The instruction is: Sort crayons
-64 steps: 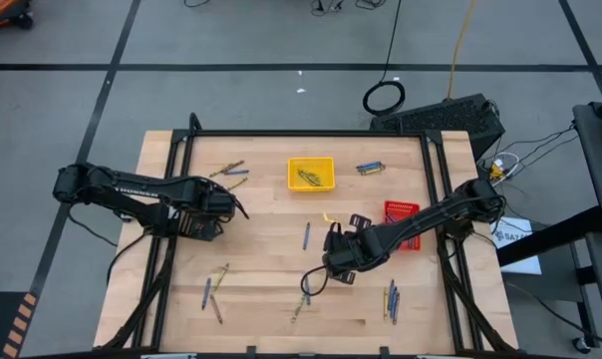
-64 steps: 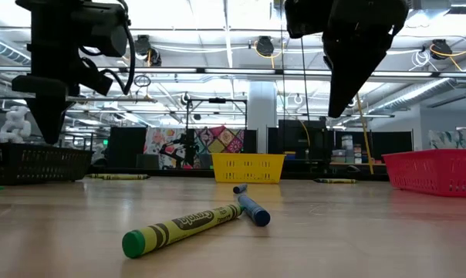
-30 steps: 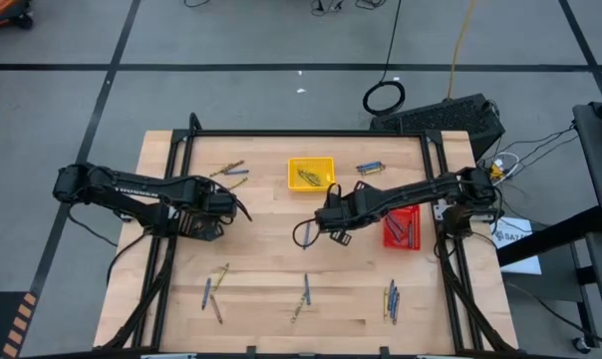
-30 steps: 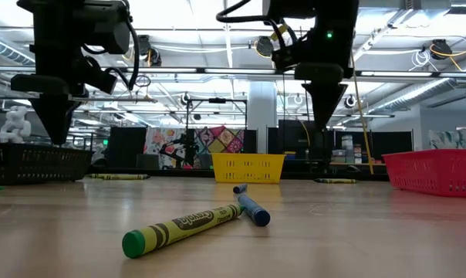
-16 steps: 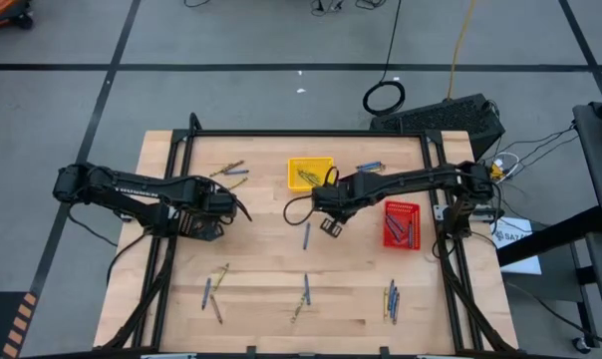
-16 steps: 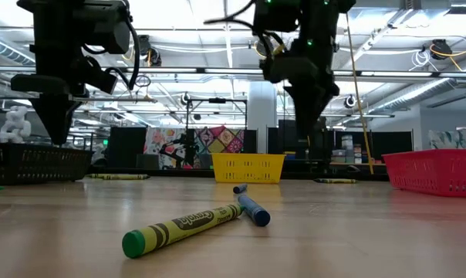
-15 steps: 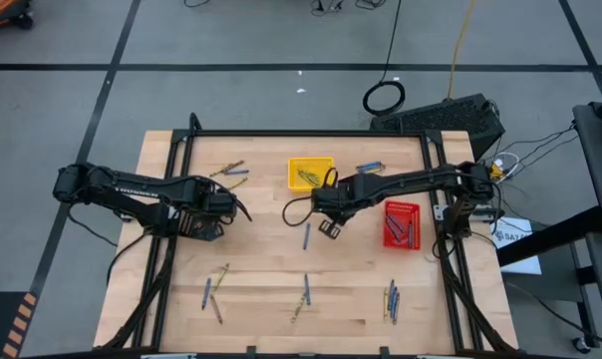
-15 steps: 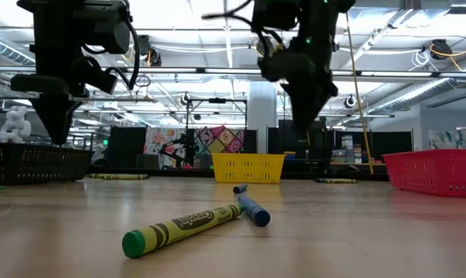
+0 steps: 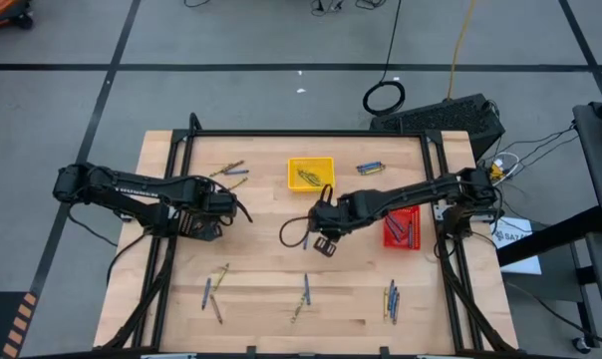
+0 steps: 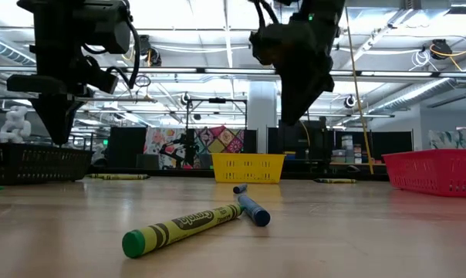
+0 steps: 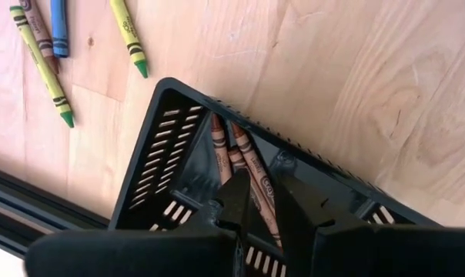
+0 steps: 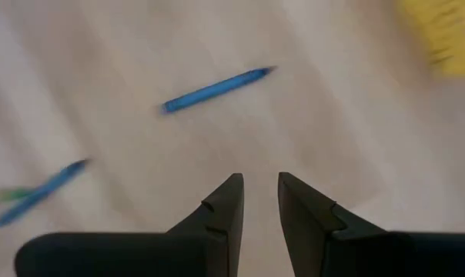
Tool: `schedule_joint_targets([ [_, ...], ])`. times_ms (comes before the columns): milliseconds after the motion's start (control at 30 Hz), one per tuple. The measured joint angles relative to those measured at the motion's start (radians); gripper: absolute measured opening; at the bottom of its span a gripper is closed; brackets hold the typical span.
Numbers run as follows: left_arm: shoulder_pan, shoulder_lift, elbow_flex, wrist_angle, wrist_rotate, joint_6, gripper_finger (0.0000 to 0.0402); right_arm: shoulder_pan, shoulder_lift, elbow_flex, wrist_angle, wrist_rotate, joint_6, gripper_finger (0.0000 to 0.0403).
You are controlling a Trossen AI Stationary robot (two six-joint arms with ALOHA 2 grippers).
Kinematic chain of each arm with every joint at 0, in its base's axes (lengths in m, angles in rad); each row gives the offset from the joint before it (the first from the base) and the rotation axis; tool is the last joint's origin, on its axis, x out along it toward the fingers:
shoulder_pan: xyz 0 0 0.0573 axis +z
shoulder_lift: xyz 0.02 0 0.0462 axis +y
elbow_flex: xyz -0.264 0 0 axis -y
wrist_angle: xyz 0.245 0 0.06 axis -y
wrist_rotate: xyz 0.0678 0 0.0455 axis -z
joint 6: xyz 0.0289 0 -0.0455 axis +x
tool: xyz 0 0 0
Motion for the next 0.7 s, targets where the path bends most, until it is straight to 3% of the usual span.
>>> schedule_joint_targets([
  [267, 0.000, 0.000, 0.000, 0.000, -0.002, 0.000, 0.0054, -0.196, 0.000, 0.000, -0.060, 0.043, -0.154, 0.0070],
  [533, 0.000, 0.000, 0.000, 0.000, -0.003, -0.002, 0.0054, -0.266, 0.000, 0.034, 0.262, -0.042, -0.465, 0.0070],
  [700, 0.000, 0.000, 0.000, -0.007, -0.002, -0.008, 0.0054, -0.300, 0.006, 0.087, 0.368, -0.129, -0.510, 0.0070],
])
